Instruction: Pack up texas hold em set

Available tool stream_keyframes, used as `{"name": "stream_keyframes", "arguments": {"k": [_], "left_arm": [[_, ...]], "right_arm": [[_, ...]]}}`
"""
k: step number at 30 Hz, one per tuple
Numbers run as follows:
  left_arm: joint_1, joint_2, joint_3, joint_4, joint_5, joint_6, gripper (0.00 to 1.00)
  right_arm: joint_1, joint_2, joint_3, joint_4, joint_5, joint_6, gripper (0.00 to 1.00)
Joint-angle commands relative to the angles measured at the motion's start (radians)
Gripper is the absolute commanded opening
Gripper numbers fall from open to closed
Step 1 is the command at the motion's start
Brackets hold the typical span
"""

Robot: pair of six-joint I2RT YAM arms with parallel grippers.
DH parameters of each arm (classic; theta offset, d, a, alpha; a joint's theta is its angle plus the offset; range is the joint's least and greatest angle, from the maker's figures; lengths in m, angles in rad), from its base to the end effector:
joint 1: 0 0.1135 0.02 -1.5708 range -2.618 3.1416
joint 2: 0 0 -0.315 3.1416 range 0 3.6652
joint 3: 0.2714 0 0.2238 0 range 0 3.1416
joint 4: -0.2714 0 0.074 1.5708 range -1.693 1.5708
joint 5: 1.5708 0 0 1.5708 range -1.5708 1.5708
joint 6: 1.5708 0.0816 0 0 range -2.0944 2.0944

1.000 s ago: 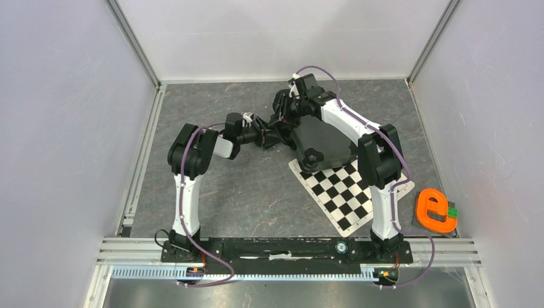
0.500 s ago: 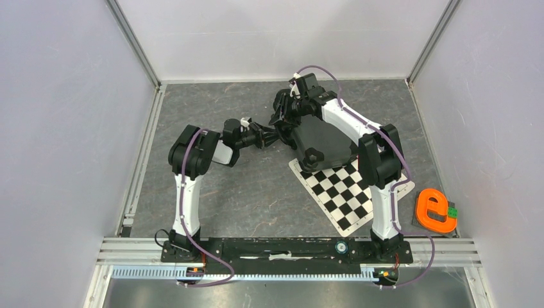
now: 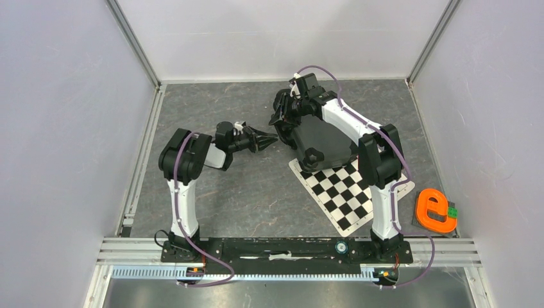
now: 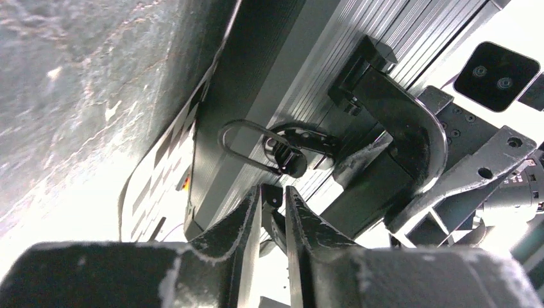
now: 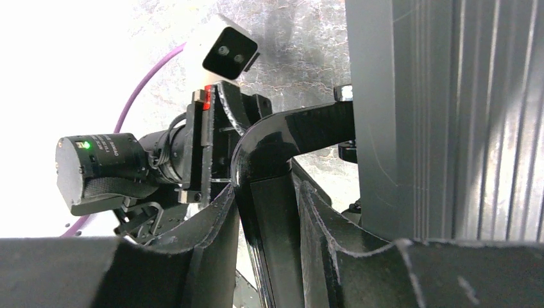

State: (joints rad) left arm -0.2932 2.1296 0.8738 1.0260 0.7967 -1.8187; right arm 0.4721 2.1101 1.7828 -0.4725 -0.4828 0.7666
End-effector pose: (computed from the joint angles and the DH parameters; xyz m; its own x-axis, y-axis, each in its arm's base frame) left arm 0.4029 -0.1826 0.1643 -0.7885 -0.4698 0.3968 -0.4245 -0.0510 -0.9040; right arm 0.4344 0.2644 0.2664 -0.9394 0.2102 -0.2709 -0.0545 0.6885 0.7232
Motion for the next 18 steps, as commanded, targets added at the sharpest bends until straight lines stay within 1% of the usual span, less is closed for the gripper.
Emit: {"name": "stream_keyframes", "arguments": {"k": [1, 3, 8, 9, 11, 13, 15, 18], "left_arm": [[0.019, -0.094, -0.028, -0.139, 0.016, 0.157, 0.29], [0.017, -0.112, -0.029, -0.2, 0.007, 0.198, 0.33], [-0.004, -0.117, -0.02, -0.28, 0.004, 0.241, 0.54], [-0.012, -0.113, -0.016, -0.286, 0.003, 0.245, 0.59], [-0.037, -0.1, -0.007, -0.283, -0.001, 0.239, 0.66], [-0.059, -0.083, 0.001, -0.266, -0.021, 0.218, 0.69], [-0.074, -0.063, -0.001, -0.214, -0.047, 0.18, 0.7], [-0.086, -0.025, -0.02, -0.06, -0.109, 0.065, 0.71]], "right_arm": [[-0.007, -0.097, 0.075, 0.184, -0.196, 0.086, 0.0], [-0.009, -0.098, 0.075, 0.185, -0.197, 0.088, 0.0], [-0.015, -0.098, 0.079, 0.198, -0.205, 0.101, 0.0], [-0.016, -0.098, 0.079, 0.2, -0.206, 0.103, 0.0], [-0.021, -0.099, 0.081, 0.204, -0.209, 0.106, 0.0], [-0.024, -0.099, 0.081, 0.206, -0.211, 0.109, 0.0], [-0.027, -0.099, 0.082, 0.211, -0.216, 0.113, 0.0], [-0.032, -0.1, 0.08, 0.216, -0.219, 0.118, 0.0]]}}
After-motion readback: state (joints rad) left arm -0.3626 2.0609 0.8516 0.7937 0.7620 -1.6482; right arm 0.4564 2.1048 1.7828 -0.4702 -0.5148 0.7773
